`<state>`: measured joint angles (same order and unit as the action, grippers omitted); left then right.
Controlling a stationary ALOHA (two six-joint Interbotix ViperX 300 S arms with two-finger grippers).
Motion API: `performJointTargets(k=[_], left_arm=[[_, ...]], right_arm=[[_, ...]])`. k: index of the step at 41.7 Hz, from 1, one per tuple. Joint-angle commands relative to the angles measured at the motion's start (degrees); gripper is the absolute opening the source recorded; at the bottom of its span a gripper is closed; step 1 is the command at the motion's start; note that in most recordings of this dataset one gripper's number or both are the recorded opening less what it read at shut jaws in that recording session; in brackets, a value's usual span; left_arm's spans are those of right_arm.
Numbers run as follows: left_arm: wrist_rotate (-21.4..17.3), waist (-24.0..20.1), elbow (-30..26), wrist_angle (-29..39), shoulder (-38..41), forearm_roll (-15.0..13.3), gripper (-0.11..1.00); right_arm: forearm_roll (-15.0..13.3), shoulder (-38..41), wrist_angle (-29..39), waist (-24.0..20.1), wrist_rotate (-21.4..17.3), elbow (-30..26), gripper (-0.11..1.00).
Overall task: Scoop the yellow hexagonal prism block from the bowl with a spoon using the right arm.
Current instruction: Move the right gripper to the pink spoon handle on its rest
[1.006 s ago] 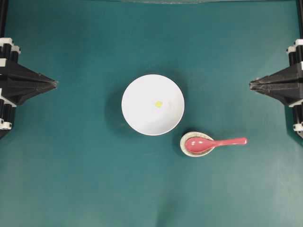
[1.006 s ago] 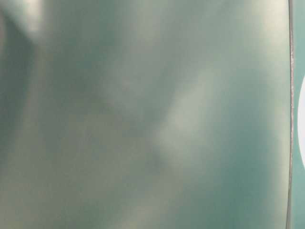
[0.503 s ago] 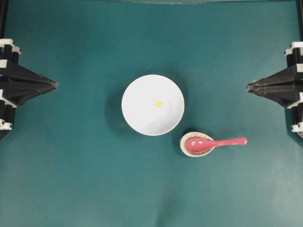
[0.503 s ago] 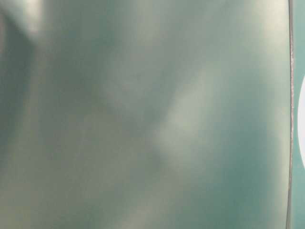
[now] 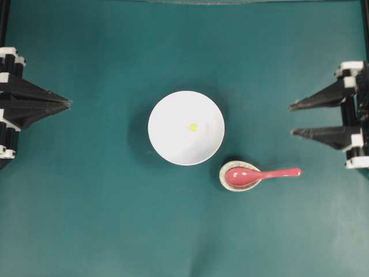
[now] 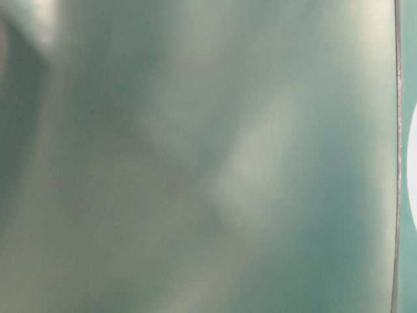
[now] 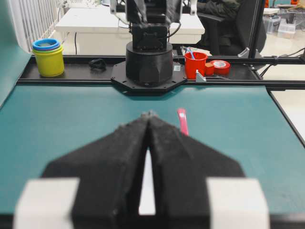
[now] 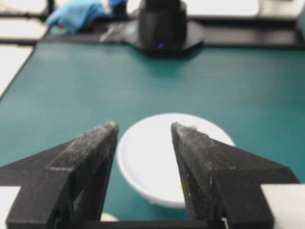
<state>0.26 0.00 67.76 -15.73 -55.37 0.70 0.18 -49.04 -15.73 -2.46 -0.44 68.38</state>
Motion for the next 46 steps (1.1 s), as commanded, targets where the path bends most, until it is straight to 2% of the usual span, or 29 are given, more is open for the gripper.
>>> performJointTargets(k=[1, 21, 31, 46], left_arm=[[0.09, 0.00, -0.88, -0.53, 0.53, 0.09, 0.00], [0.09, 0.00, -0.88, -0.18, 0.62, 0.09, 0.00], [0.09, 0.00, -0.88, 0.62, 0.62, 0.18, 0.00], [0.09, 0.00, -0.88, 0.70, 0.62, 0.18, 0.00]], right_arm=[[0.18, 2.11, -3.52, -1.41, -0.09, 0.18, 0.55], [7.73, 21.36, -28.56, -7.47, -0.09, 7.56, 0.54], [14.50, 32.43, -45.18, -13.36, -0.09, 10.63, 0.54], [21.97, 44.21, -50.71, -21.27, -0.09, 8.88, 0.54]])
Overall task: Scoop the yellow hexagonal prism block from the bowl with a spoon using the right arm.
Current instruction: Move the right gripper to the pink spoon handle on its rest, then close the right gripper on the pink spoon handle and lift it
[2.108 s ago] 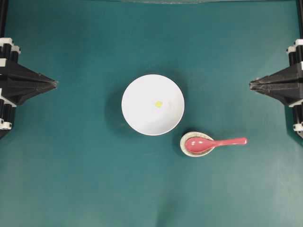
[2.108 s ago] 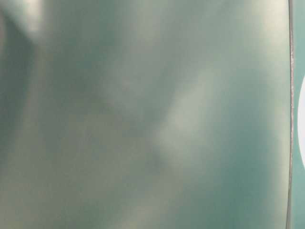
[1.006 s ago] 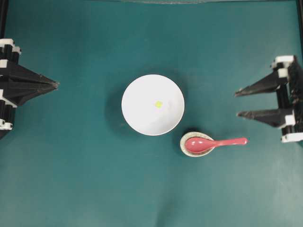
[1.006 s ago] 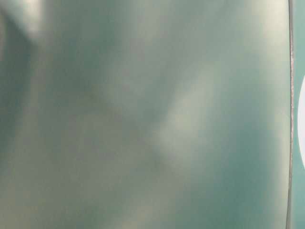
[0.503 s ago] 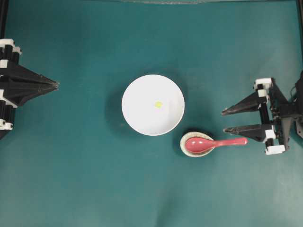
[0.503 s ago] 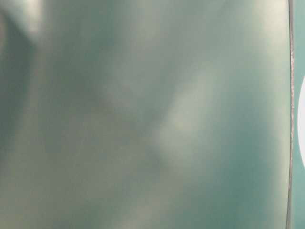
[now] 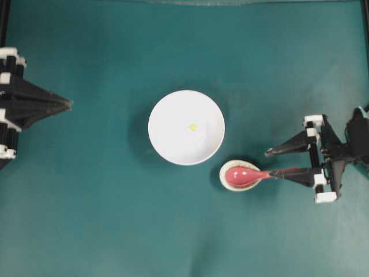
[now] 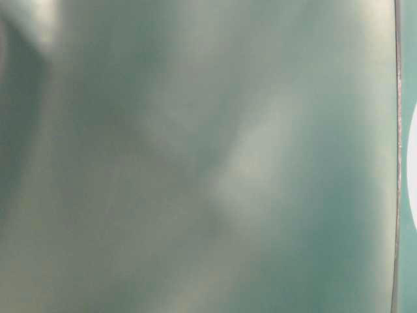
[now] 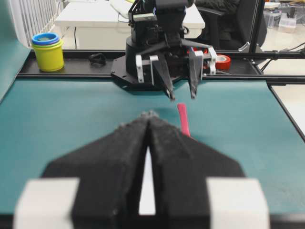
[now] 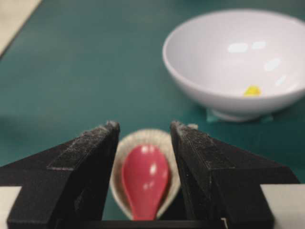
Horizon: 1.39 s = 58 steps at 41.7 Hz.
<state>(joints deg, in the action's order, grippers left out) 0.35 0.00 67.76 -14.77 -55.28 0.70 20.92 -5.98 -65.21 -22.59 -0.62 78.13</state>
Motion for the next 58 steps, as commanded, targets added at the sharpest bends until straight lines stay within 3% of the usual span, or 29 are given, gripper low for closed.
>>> performJointTargets(k=[1, 11, 33, 54, 58], left_arm=[[0.00, 0.00, -0.88, -0.35, 0.53, 0.09, 0.00], [0.00, -0.09, -0.88, -0.44, 0.53, 0.18, 0.00], [0.00, 0.00, -0.88, -0.97, 0.53, 0.18, 0.00], [0.00, 0.00, -0.88, -1.05, 0.53, 0.09, 0.00], [0.00, 0.00, -0.88, -1.05, 0.53, 0.09, 0.00]], right_arm=[[1.67, 1.85, -1.58, -1.58, 0.09, -0.88, 0.54], [4.92, 5.27, -2.11, -4.57, 0.00, -0.97, 0.54], [5.01, 13.54, -2.29, -5.89, -4.13, -0.97, 0.54], [5.54, 14.85, -2.02, -5.89, -4.39, -0.79, 0.54], [5.45, 14.85, -2.29, -5.89, -4.39, -0.97, 0.49]])
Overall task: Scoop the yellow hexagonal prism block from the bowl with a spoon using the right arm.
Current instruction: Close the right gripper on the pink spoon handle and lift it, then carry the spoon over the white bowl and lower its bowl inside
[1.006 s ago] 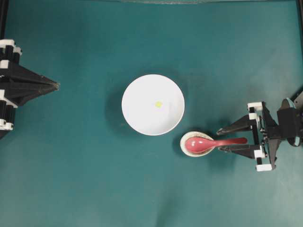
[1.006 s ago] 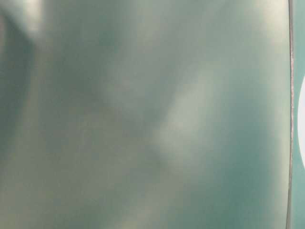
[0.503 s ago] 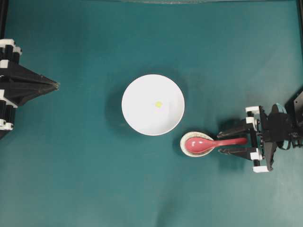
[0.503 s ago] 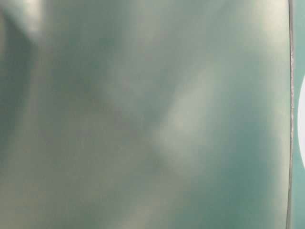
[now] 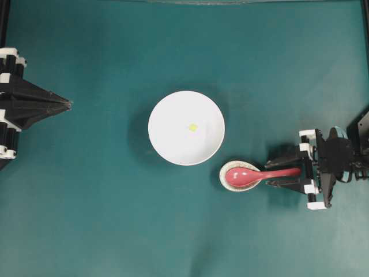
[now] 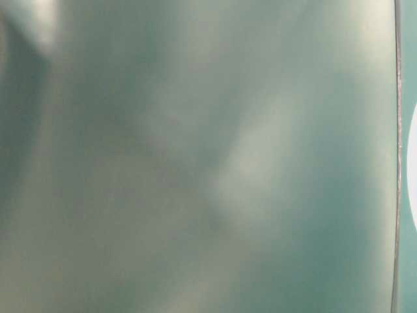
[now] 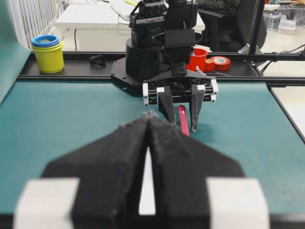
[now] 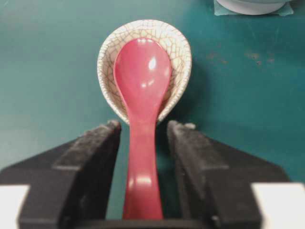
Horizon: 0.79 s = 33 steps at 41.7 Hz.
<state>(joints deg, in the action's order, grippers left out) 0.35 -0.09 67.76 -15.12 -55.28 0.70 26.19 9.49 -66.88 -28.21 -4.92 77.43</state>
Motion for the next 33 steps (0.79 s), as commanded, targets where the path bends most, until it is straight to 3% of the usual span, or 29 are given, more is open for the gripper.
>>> performJointTargets(k=[1, 7, 21, 33], left_arm=[[0.00, 0.09, -0.88, -0.70, 0.53, 0.09, 0.00], [0.00, 0.09, -0.88, -0.70, 0.53, 0.18, 0.00], [0.00, 0.09, -0.88, -0.62, 0.70, 0.18, 0.00], [0.00, 0.09, -0.88, -0.70, 0.70, 0.18, 0.00]], right_arm=[[0.18, -0.62, -0.62, -0.26, -0.09, -0.35, 0.47], [0.18, -0.97, -0.79, -0.26, -0.09, -0.53, 0.23], [0.18, -9.49, 1.05, 0.44, 0.62, -1.14, 0.22], [0.18, -21.53, 14.06, 6.24, 4.66, -3.25, 0.22]])
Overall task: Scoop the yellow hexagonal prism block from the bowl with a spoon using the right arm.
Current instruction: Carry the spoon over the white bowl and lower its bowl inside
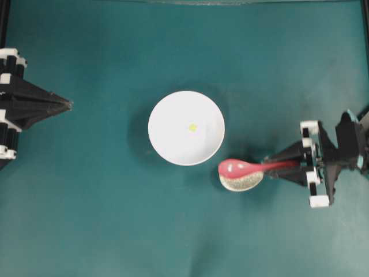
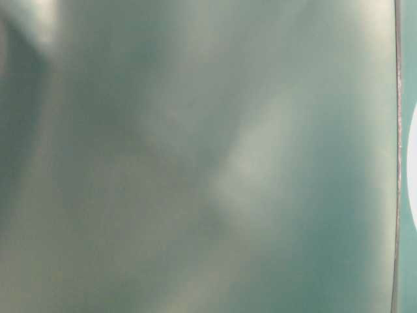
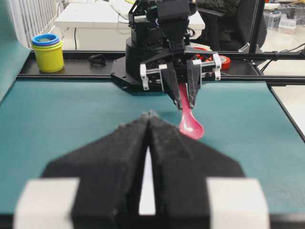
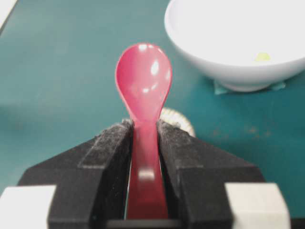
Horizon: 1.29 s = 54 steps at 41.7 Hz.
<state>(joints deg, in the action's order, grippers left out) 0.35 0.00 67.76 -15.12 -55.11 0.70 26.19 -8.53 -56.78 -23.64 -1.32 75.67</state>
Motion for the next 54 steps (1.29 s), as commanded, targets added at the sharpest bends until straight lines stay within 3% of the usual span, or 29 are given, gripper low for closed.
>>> performJointTargets(k=[1, 7, 12, 21, 32, 42, 54], left_arm=[[0.00, 0.00, -0.88, -0.70, 0.62, 0.18, 0.00], [0.00, 0.00, -0.88, -0.70, 0.53, 0.09, 0.00], [0.00, 0.00, -0.88, -0.70, 0.53, 0.09, 0.00], [0.00, 0.00, -0.88, -0.62, 0.53, 0.09, 0.00], [-0.09, 0.00, -0.88, -0.35, 0.53, 0.18, 0.00], [-0.09, 0.00, -0.88, -0.18, 0.53, 0.09, 0.00], [0.00, 0.00, -0.88, 2.29, 0.53, 0.09, 0.00]], right_arm=[[0.26, -4.31, 5.54, 2.29, 1.58, -1.85, 0.22], [0.09, -9.58, 18.02, 7.12, 5.71, -5.45, 0.22], [0.00, -13.62, 32.70, 12.39, 9.58, -10.72, 0.22], [-0.09, -15.03, 55.81, 20.92, 13.71, -21.36, 0.22], [-0.18, -10.90, 74.18, 28.48, 13.45, -31.99, 0.22], [-0.35, -4.48, 89.91, 32.61, 12.48, -41.92, 0.22], [-5.71, 2.72, 103.01, 34.01, 8.00, -50.80, 0.22]])
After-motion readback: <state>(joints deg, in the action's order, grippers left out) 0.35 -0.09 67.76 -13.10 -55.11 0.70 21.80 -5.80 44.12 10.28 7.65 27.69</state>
